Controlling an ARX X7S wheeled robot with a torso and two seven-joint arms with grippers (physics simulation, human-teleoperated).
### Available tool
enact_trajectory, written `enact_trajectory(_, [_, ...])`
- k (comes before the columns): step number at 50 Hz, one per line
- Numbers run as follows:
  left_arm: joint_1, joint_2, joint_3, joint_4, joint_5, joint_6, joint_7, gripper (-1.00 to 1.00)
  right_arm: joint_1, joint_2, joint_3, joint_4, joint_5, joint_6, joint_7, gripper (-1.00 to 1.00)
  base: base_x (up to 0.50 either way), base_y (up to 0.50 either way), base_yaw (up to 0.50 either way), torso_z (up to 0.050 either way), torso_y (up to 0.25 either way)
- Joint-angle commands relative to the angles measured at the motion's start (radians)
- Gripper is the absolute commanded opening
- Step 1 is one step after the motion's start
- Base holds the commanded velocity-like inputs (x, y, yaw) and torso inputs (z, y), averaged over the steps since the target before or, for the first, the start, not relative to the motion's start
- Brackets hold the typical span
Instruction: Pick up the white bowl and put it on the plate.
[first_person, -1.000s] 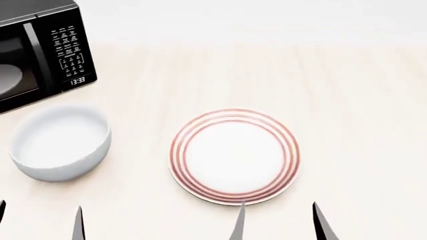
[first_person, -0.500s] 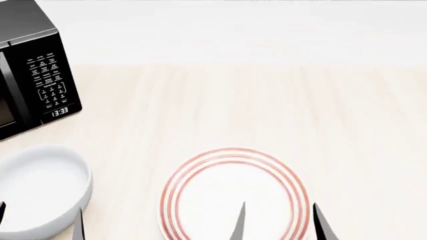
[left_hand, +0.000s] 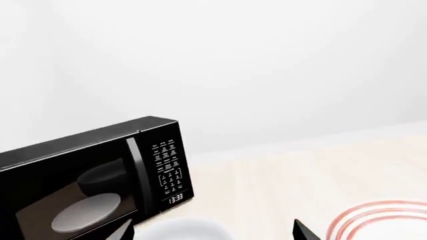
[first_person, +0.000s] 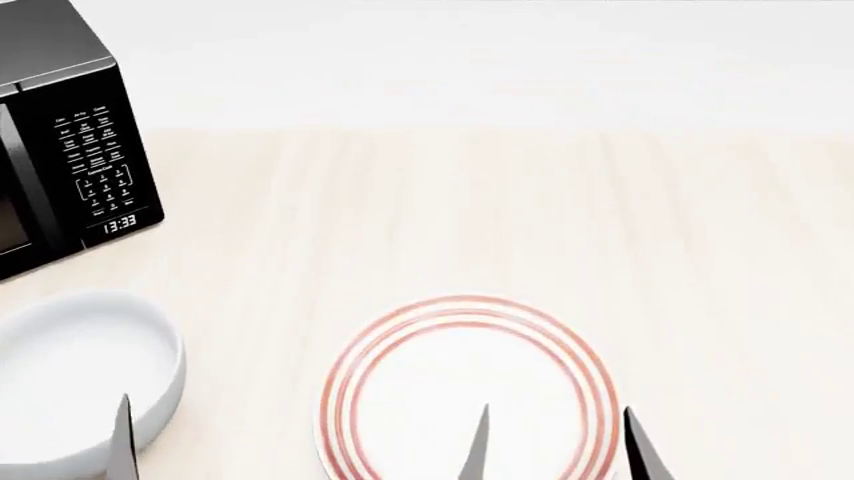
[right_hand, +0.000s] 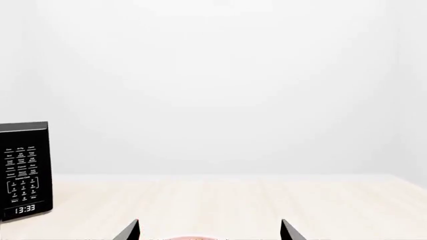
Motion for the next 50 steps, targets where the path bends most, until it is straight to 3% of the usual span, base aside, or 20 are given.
enact_trajectory(1, [-0.065, -0.036, -0.019, 0.164, 0.051, -0.24, 0.033, 1.0, 0.006, -0.015, 0.012, 0.01, -0.013, 0.001, -0.019, 1.0, 0.0, 0.0, 0.0, 0.0, 0.0])
enact_trajectory(6, [-0.124, -0.075, 0.01, 0.197, 0.084, -0.346, 0.044, 1.0, 0.006, -0.012, 0.011, 0.014, -0.008, -0.003, -0.016, 1.0, 0.0, 0.0, 0.0, 0.0, 0.0])
enact_trajectory(12, [-0.205, -0.078, -0.017, 0.226, 0.105, -0.469, 0.138, 1.0, 0.009, -0.008, 0.011, 0.019, -0.001, -0.006, -0.014, 1.0, 0.0, 0.0, 0.0, 0.0, 0.0])
enact_trajectory(15, [-0.255, -0.015, -0.055, 0.228, 0.191, -0.54, 0.28, 1.0, 0.006, -0.005, 0.012, 0.019, 0.001, -0.009, -0.012, 1.0, 0.0, 0.0, 0.0, 0.0, 0.0])
enact_trajectory(18, [-0.31, 0.079, -0.068, 0.228, 0.416, -0.58, 0.495, 1.0, 0.008, -0.004, 0.009, 0.019, 0.002, -0.007, -0.01, 1.0, 0.0, 0.0, 0.0, 0.0, 0.0])
enact_trajectory(21, [-0.455, 0.168, -0.125, 0.227, 0.562, -0.761, 0.712, 1.0, 0.008, -0.004, 0.004, 0.017, 0.008, -0.004, -0.01, 1.0, 0.0, 0.0, 0.0, 0.0, 0.0])
enact_trajectory(23, [-0.505, 0.174, -0.15, 0.208, 0.579, -0.833, 0.758, 1.0, 0.006, -0.003, 0.003, 0.017, 0.009, -0.006, -0.009, 1.0, 0.0, 0.0, 0.0, 0.0, 0.0])
enact_trajectory(25, [-0.521, 0.165, -0.163, 0.175, 0.577, -0.821, 0.752, 1.0, 0.006, -0.003, -0.003, 0.021, 0.006, -0.008, -0.008, 1.0, 0.0, 0.0, 0.0, 0.0, 0.0])
enact_trajectory(27, [-0.588, 0.169, -0.213, 0.129, 0.567, -0.919, 0.785, 1.0, 0.006, -0.002, -0.006, 0.027, 0.006, -0.012, -0.009, 1.0, 0.0, 0.0, 0.0, 0.0, 0.0])
enact_trajectory(35, [-0.638, 0.128, -0.307, -0.107, 0.529, -0.819, 0.752, 1.0, 0.007, 0.002, -0.01, 0.034, 0.009, -0.019, -0.005, 1.0, 0.0, 0.0, 0.0, 0.0, 0.0])
enact_trajectory(50, [-0.754, 0.098, -0.37, -0.25, 0.503, -0.894, 0.764, 1.0, 0.012, 0.01, -0.02, 0.036, 0.013, -0.017, 0.002, 1.0, 0.0, 0.0, 0.0, 0.0, 0.0])
